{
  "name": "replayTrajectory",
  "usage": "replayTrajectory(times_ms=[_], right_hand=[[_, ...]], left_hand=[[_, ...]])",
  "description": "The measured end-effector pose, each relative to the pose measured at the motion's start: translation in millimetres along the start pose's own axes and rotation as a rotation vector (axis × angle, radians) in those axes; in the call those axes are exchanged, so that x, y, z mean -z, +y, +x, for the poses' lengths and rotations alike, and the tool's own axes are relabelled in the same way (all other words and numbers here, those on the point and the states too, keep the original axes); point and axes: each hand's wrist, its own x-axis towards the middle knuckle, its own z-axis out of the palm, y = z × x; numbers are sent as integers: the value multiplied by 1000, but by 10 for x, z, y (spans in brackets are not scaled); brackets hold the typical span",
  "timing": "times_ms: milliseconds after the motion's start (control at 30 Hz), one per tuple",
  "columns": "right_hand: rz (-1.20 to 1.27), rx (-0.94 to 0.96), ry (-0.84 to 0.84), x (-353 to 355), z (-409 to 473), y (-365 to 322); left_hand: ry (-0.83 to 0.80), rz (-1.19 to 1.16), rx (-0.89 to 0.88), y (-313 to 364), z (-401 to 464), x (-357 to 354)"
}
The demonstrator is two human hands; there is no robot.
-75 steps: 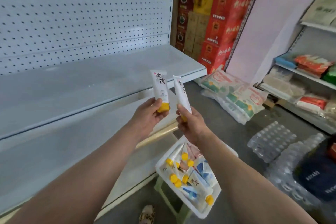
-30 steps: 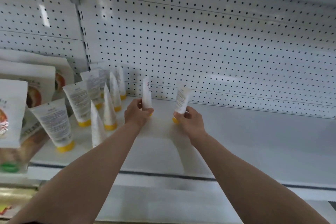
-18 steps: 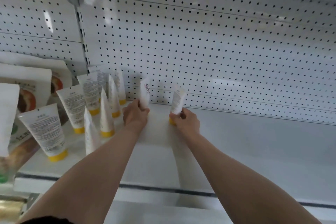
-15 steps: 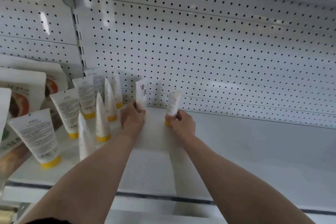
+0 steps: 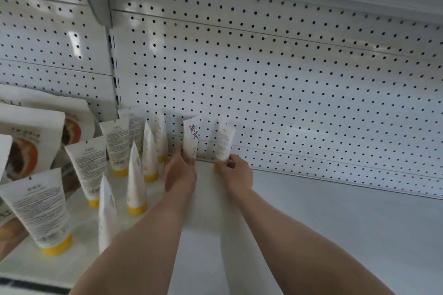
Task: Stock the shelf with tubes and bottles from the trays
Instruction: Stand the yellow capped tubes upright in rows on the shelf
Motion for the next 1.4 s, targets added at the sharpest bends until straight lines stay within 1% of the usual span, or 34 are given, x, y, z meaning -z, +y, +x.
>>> replayTrajectory(times_ms=[267,433,800,1133,1400], right_hand=[[-134,34,-2,-76,116,23],[-170,47,19,-94,127,41],[-132,43,17,-131,153,88],[-152,18,21,-147,161,72],[-165,15,28,-148,150,71]], left_hand=[[32,45,-1,-15,30,-35],[47,55,4,0,25,-32],[56,91,19,44,-7,-18],[50,117,8,63,-10,-16],[44,139,38,76,-27,-17]])
